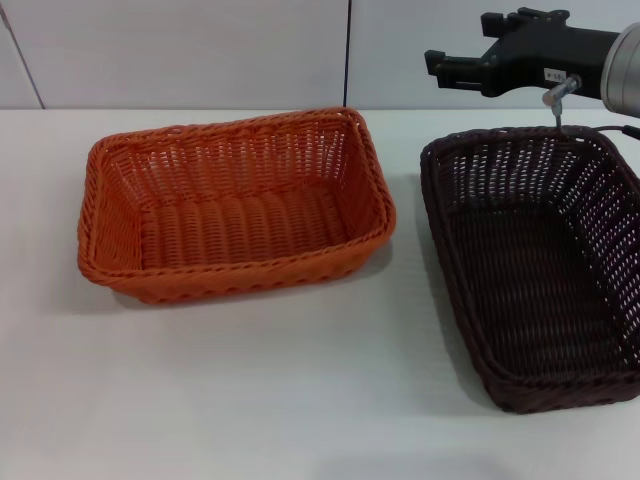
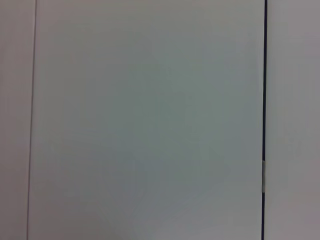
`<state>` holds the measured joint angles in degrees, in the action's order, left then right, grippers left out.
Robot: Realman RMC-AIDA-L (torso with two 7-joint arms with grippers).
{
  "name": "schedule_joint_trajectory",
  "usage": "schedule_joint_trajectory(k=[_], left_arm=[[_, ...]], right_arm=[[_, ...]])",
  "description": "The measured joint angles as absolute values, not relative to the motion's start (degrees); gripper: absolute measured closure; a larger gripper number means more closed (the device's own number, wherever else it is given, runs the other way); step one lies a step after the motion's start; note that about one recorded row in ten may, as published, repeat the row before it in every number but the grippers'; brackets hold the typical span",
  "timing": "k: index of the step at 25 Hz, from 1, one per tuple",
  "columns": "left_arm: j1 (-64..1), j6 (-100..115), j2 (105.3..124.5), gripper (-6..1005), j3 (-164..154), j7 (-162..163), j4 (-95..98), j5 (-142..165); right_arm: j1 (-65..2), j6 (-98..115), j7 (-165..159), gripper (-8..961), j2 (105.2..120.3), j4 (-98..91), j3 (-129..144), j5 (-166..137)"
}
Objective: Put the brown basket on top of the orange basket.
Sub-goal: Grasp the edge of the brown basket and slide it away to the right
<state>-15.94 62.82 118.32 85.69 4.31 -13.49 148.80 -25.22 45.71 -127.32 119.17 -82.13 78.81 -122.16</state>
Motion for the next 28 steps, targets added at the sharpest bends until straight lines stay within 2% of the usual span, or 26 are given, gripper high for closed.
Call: schedule_joint_trajectory(k=[28], left_arm=[[-14.6,62.7,118.57,262,85.7,4.4,-13.5,148.8]], right_arm=[[-20.0,42.1,-120.7,135,119.14,-84.5,82.1,-116.1]])
